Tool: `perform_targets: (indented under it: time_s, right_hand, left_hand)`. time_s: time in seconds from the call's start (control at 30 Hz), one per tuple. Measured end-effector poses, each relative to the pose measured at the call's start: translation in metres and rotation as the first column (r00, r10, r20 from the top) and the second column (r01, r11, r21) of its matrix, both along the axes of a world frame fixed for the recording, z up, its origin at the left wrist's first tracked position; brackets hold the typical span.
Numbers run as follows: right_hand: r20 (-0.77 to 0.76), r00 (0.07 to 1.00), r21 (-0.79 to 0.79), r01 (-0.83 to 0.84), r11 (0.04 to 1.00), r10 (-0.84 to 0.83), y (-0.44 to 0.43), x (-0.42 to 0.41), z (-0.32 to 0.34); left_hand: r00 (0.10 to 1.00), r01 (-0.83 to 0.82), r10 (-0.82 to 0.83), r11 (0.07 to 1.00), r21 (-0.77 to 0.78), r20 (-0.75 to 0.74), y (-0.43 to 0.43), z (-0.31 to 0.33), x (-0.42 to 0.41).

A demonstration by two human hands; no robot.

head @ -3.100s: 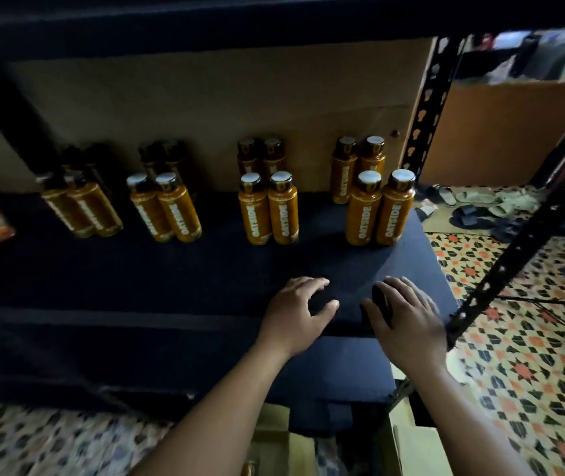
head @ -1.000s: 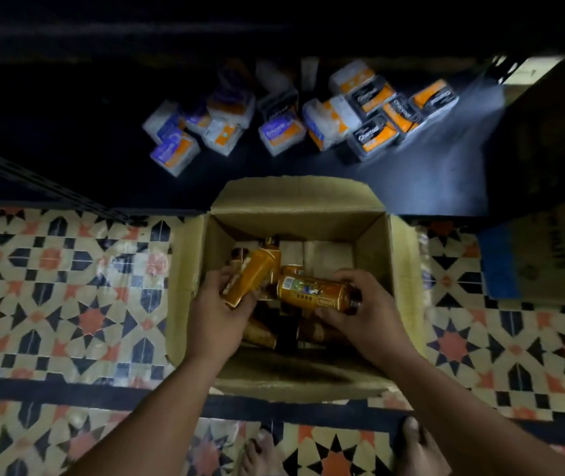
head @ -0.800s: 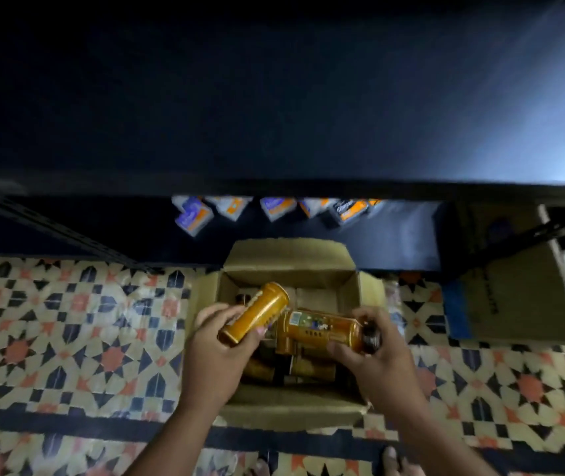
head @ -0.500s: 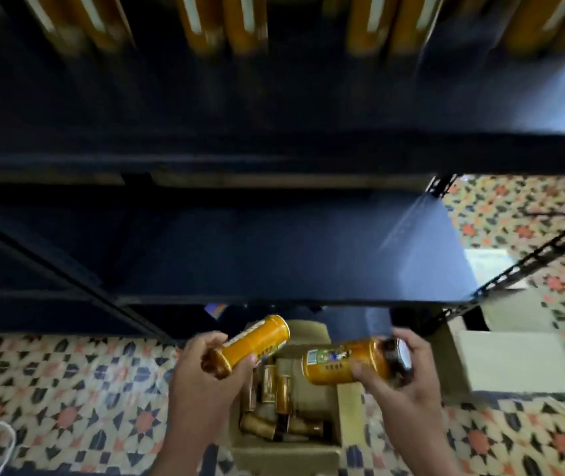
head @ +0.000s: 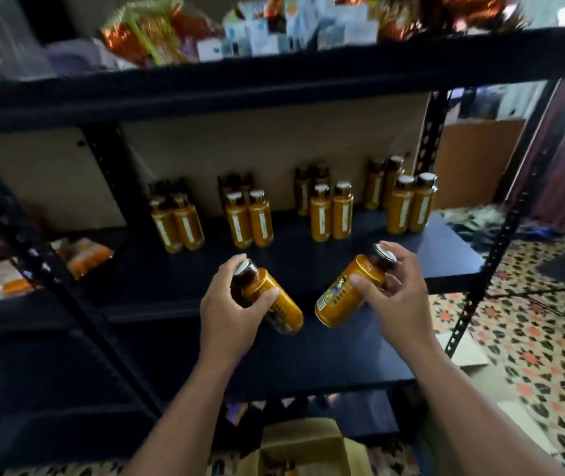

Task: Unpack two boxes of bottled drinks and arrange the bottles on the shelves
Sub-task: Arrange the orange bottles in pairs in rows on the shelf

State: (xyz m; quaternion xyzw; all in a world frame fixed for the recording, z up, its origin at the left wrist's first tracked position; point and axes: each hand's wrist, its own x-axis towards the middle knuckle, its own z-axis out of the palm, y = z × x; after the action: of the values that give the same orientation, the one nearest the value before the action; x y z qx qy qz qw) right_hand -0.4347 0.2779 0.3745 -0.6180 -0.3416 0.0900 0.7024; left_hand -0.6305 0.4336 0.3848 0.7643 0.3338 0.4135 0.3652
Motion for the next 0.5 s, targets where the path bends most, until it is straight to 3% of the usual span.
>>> perform_targets:
  time_s: [0.23,0.5]
  right_hand:
    - [0.122,0.993,-0.096,0.008,0.995,0.003,0.025,0.050,0.026]
    - [0.146,0.988,-0.253,-0.005,0.967,0.043,0.052,0.132,0.005]
  left_hand:
    - [0.995,0.079,-0.071,0.990,0.118,-0.065,0.015,0.035,0.076]
    - [0.983,0.076,-0.051,0.987,0.141,-0.177,0.028,0.011,0.160]
